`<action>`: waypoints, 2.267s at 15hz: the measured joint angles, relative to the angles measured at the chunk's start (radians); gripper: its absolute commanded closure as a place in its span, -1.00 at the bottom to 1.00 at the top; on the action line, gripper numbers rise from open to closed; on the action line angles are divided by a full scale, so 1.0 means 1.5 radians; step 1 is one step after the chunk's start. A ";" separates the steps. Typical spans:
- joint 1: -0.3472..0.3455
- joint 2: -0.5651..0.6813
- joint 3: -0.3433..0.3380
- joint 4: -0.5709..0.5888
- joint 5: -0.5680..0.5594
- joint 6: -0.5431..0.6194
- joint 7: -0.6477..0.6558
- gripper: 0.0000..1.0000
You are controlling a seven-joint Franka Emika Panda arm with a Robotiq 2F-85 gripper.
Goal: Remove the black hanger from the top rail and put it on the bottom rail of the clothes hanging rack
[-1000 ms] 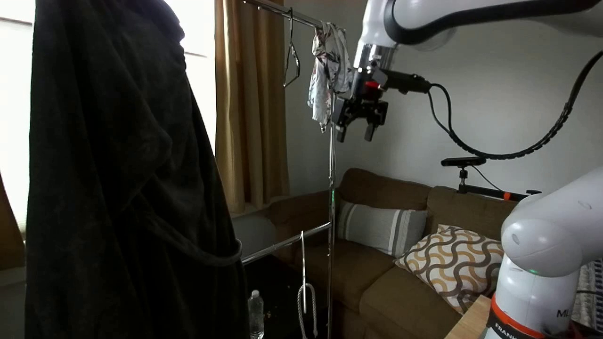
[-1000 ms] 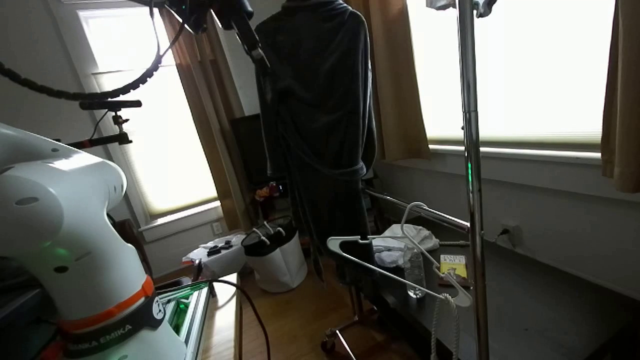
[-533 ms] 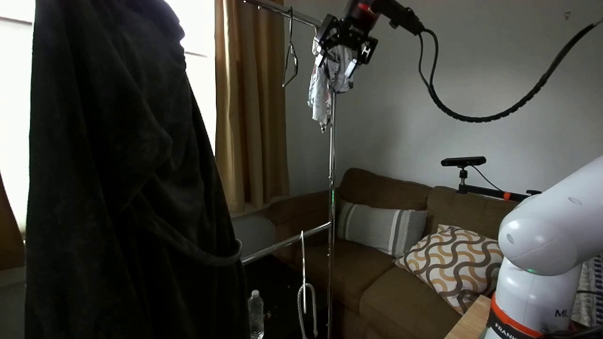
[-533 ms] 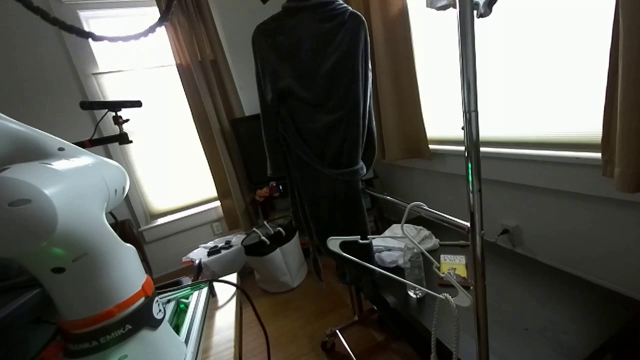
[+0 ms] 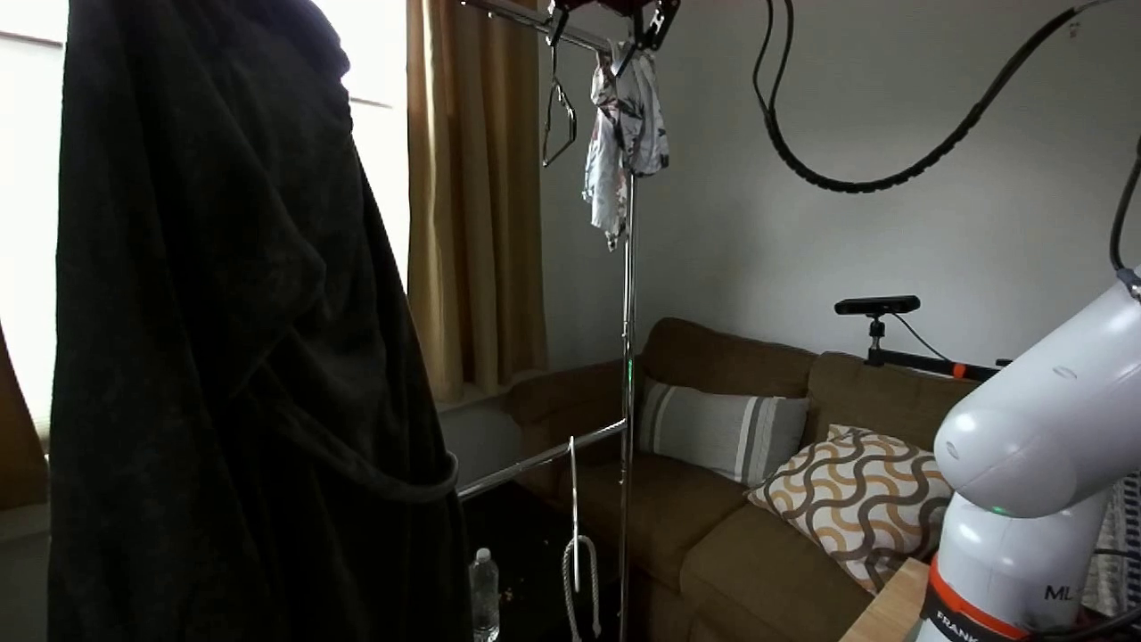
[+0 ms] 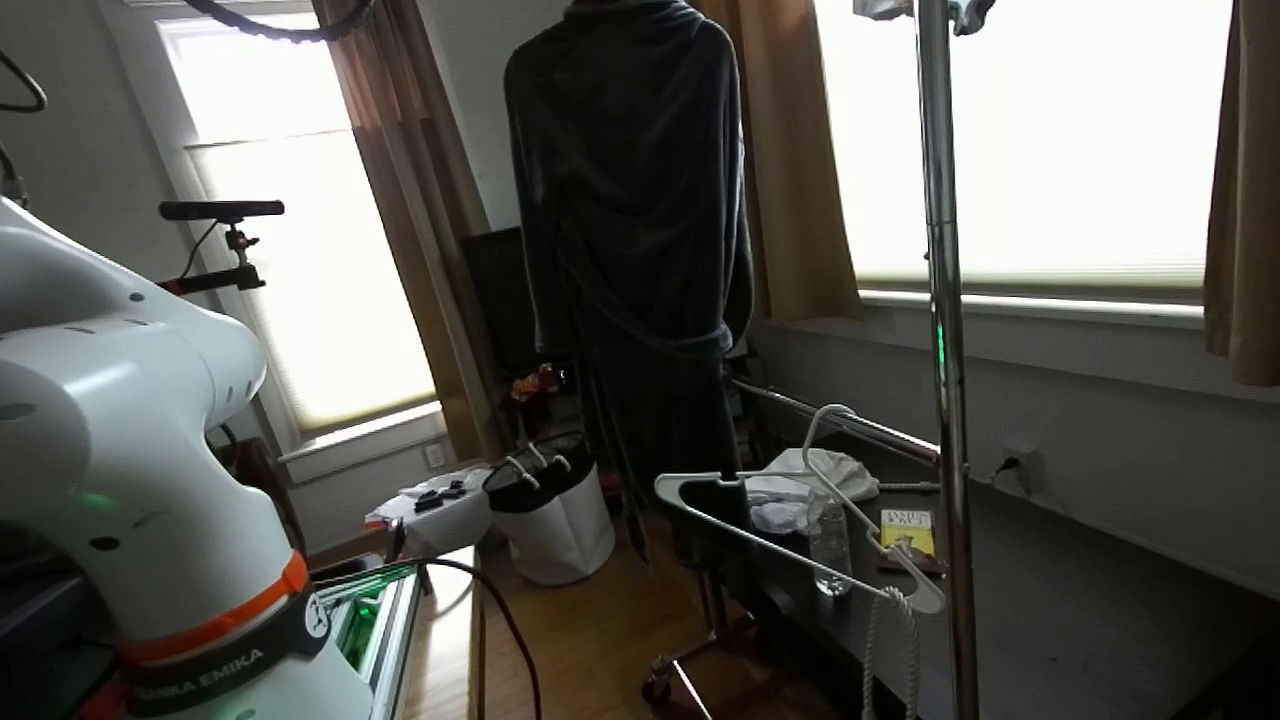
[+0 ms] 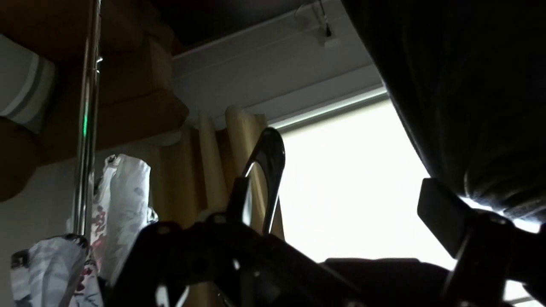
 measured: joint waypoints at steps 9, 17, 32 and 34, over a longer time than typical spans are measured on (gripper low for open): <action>-0.045 0.084 0.070 0.053 -0.154 -0.018 0.147 -1.00; -0.037 0.149 0.082 0.055 -0.267 -0.017 0.265 -0.11; 0.056 0.200 0.035 0.111 -0.346 -0.089 0.272 0.97; 0.060 0.186 0.018 0.113 -0.333 -0.050 0.263 0.97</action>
